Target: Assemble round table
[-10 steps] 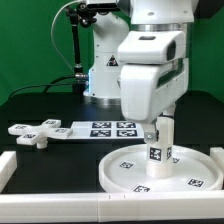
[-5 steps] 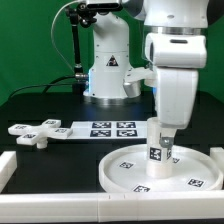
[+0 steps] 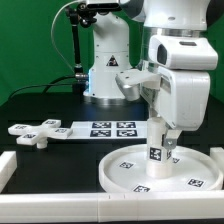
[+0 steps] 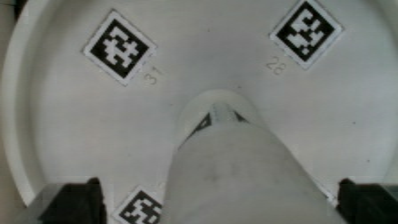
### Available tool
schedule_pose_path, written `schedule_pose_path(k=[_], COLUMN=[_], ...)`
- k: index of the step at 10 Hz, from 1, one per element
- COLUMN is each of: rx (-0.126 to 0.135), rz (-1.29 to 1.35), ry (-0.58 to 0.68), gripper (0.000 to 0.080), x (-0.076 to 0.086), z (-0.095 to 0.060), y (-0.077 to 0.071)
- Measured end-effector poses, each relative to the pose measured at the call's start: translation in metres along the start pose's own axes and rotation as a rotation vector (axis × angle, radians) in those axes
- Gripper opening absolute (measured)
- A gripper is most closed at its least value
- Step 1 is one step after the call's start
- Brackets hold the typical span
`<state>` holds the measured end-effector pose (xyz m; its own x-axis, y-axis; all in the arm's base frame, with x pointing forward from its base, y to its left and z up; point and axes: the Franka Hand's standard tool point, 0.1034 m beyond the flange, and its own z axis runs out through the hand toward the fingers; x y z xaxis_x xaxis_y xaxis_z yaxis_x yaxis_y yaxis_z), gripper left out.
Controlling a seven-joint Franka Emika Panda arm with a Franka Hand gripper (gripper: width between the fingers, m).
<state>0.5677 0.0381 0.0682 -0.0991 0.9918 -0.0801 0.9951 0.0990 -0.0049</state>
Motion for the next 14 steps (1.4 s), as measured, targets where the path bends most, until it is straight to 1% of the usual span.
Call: schedule_pose_path(k=[1, 3, 7, 8, 9, 14], rx=[0.0, 0.002, 0.003, 0.01, 0.026, 0.033], rz=[0.0, 0.001, 0.039, 0.101, 0.205, 0.564], ry=[0.0, 0.0, 0.0, 0.003, -0.002, -0.007], gripper=[0.0649, 0.0403, 0.0406, 0.0406, 0.0406, 0.0407], x=[-0.0002, -0.0005, -0.0006, -0.0008, -0.0031, -0.0034], z=[0.0001, 0.0006, 0.001, 0.0011, 0.0011, 0.0017], y=[0.0, -0.0005, -0.0007, -0.0012, -0.0016, -0.0029])
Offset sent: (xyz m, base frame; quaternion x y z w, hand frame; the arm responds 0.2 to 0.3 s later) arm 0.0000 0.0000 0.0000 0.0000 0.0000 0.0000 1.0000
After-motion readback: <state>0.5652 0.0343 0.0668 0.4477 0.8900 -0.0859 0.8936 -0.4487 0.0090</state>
